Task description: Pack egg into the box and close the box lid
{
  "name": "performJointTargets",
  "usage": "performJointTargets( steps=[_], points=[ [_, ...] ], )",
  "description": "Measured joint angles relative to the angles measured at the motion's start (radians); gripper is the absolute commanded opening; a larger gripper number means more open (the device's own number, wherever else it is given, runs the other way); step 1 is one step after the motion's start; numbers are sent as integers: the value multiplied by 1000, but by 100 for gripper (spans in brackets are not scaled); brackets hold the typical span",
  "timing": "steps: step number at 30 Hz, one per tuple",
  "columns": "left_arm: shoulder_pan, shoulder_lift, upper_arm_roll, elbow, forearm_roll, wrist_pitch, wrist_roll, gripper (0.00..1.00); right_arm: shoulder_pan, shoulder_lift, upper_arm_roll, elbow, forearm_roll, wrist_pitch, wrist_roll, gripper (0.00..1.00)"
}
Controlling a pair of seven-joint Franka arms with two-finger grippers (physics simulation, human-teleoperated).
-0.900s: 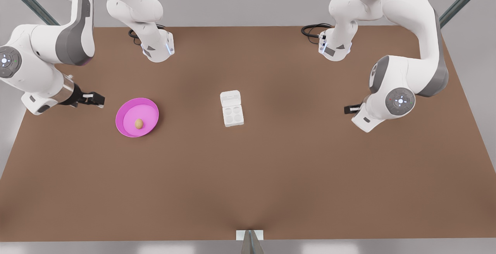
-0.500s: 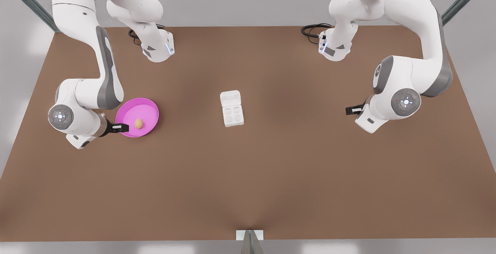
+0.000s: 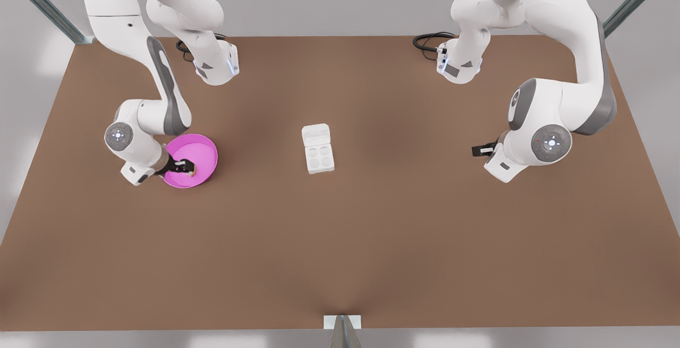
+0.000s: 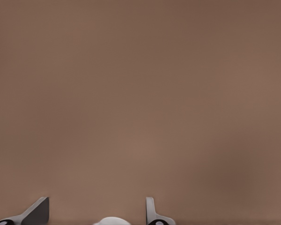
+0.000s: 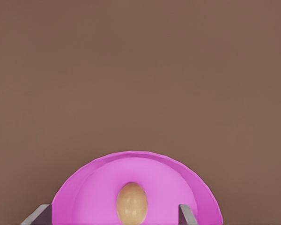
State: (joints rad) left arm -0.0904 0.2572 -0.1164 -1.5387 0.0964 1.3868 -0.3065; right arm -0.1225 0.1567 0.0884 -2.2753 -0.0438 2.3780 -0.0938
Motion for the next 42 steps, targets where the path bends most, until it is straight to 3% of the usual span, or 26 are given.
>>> performJointTargets(
  steps=[13,34,36,38,39,42],
  points=[
    [-18,29,-3,2,3,-13,-12,100,-4,22,-4,-116,4,125,-4,100],
    [-20,37,-2,1,1,-46,-59,100,-35,157,-4,-129,5,244,20,100],
    [-20,42,-2,1,0,-56,-61,100,-37,158,-4,-129,5,252,21,94],
    [-20,46,-2,2,-1,-65,-63,100,-37,158,-4,-129,6,257,21,73],
    [-21,47,-2,2,-1,-68,-64,100,-37,158,-4,-129,7,259,21,68],
    [-29,50,-3,13,-1,-76,-67,100,-37,158,-4,-129,6,262,22,63]
  ],
)
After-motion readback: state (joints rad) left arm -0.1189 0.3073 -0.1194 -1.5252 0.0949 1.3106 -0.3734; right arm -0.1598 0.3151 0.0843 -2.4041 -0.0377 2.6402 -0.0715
